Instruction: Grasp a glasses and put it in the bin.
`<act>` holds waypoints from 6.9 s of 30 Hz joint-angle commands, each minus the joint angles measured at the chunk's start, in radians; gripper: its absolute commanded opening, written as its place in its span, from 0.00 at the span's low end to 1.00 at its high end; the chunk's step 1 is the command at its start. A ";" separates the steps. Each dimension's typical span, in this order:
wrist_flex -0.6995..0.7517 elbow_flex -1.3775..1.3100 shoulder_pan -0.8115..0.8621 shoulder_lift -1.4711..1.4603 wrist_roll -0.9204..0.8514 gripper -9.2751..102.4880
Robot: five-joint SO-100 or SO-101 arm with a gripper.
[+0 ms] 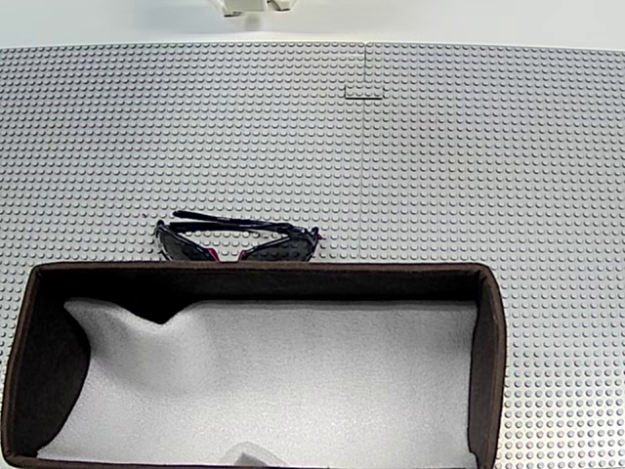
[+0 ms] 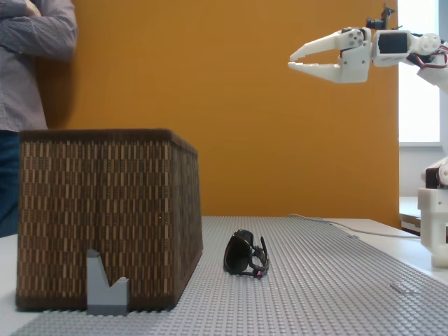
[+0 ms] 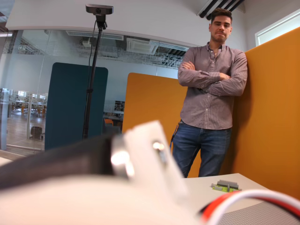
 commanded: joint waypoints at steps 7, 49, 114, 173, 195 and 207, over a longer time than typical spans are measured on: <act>0.565 -0.150 0.086 -0.092 0.091 0.09; 0.753 -0.653 -0.069 -1.285 0.023 0.22; 0.465 -0.770 -0.114 -0.785 0.023 0.08; 0.741 -2.025 -0.161 -1.732 0.144 0.46; 1.207 -2.134 -0.121 -1.083 0.120 0.08; 1.207 -1.882 -0.061 -0.847 0.189 0.08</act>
